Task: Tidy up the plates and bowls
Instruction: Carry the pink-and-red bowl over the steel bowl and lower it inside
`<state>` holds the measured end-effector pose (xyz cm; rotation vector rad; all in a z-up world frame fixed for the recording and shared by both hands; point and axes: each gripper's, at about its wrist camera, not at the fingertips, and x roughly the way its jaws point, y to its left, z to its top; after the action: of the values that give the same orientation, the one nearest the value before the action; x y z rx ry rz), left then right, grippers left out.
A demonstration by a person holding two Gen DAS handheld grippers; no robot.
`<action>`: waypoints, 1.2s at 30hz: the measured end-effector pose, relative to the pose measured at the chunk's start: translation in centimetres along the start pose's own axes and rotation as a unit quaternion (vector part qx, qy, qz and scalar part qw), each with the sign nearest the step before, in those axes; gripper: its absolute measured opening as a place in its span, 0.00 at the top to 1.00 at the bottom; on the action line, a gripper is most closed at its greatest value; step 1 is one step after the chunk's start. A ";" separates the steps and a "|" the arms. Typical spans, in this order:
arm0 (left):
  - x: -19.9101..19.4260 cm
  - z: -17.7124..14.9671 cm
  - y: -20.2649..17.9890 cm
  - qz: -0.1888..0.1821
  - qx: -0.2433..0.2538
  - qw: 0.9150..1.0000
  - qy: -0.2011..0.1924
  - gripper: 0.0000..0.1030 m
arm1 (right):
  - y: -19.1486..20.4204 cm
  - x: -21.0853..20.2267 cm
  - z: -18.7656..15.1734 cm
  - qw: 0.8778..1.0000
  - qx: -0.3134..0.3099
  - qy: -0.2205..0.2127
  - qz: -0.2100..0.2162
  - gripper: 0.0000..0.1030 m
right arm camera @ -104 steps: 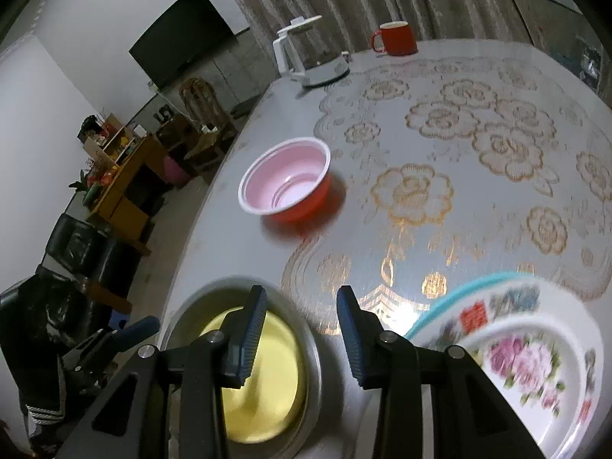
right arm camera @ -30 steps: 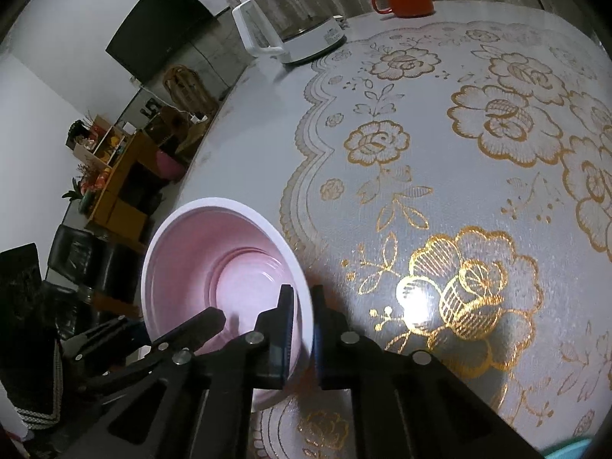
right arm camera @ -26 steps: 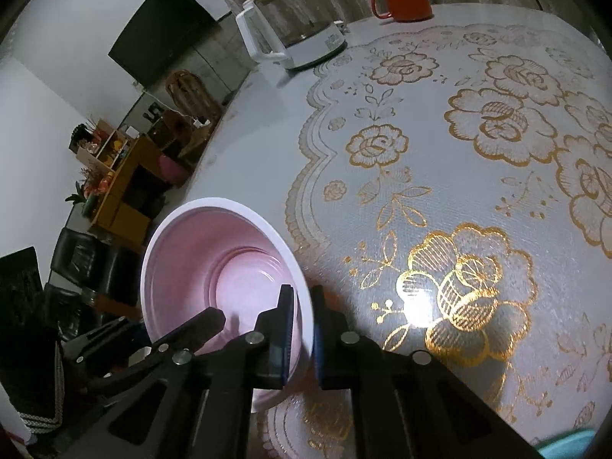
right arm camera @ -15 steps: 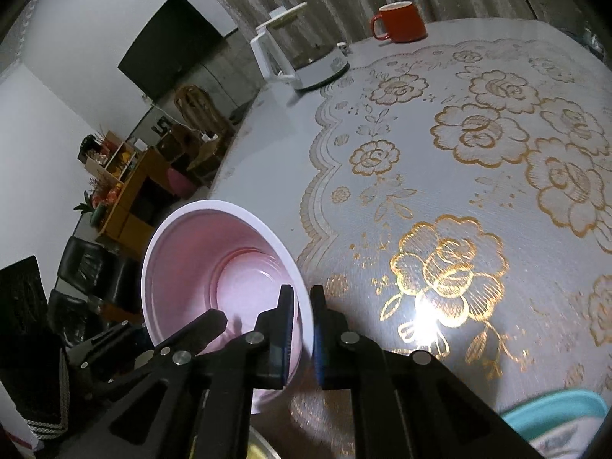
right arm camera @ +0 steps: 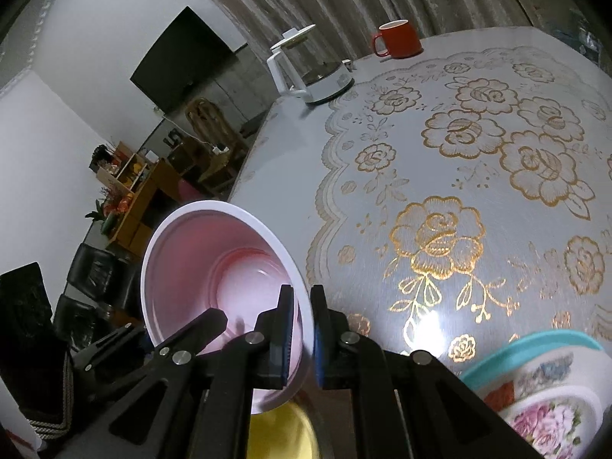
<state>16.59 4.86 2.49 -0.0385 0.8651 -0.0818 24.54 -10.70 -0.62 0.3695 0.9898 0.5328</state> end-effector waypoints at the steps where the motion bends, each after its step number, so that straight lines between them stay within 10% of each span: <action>1: -0.2 -0.2 0.0 -0.002 -0.002 1.000 -0.002 0.79 | 0.1 -0.2 -0.2 1.000 -0.001 -0.001 0.000 0.92; 36: -5.4 -7.0 -0.6 -0.001 -0.019 0.999 -0.027 0.79 | 1.7 -4.1 -7.8 1.000 -0.008 0.007 0.026 0.90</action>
<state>7.75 4.69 2.15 -0.0766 0.8119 -0.0664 15.55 -11.25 -0.86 0.3776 0.9914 0.5902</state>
